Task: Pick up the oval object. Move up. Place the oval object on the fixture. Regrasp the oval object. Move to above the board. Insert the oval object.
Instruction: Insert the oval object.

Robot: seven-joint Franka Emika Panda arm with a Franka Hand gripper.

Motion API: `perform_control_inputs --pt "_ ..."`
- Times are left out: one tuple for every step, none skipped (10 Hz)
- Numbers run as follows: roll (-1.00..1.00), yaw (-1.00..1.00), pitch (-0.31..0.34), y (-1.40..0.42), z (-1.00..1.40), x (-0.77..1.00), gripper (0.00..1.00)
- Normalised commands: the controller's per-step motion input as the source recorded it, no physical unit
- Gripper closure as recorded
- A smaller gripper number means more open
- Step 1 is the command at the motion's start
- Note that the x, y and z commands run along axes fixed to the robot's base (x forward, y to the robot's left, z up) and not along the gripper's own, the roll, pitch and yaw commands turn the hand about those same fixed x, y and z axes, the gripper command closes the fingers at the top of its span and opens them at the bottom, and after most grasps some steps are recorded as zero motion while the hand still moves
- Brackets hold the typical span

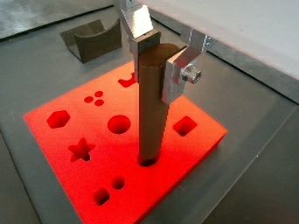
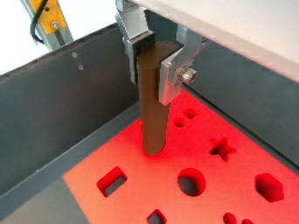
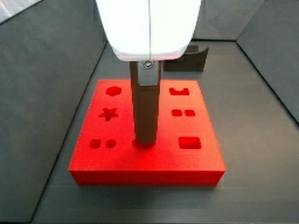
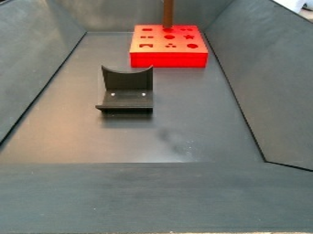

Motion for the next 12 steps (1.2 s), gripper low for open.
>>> perform_control_inputs --pt "0.0 0.0 -0.027 0.0 -0.17 -0.05 1.0" --pt "0.0 0.0 0.0 0.0 -0.03 0.0 1.0" --pt "0.04 0.0 -0.033 0.0 -0.28 -0.09 1.0" --pt "0.0 0.0 -0.006 -0.02 -0.17 0.0 1.0" --pt "0.0 0.0 -0.004 -0.03 -0.09 0.0 1.0" --pt "0.0 0.0 0.0 -0.07 0.0 0.0 1.0" --pt "0.0 -0.07 0.0 -0.21 -0.06 0.14 1.0" --pt "0.0 -0.07 0.0 -0.07 -0.05 0.11 1.0" --pt "0.0 0.0 0.0 0.0 -0.03 0.07 1.0" --pt "0.0 0.0 0.0 0.0 -0.08 0.11 1.0" --pt "0.01 0.0 0.016 0.02 -0.13 0.2 1.0" --pt "0.01 0.0 0.011 0.01 -0.1 0.16 1.0"
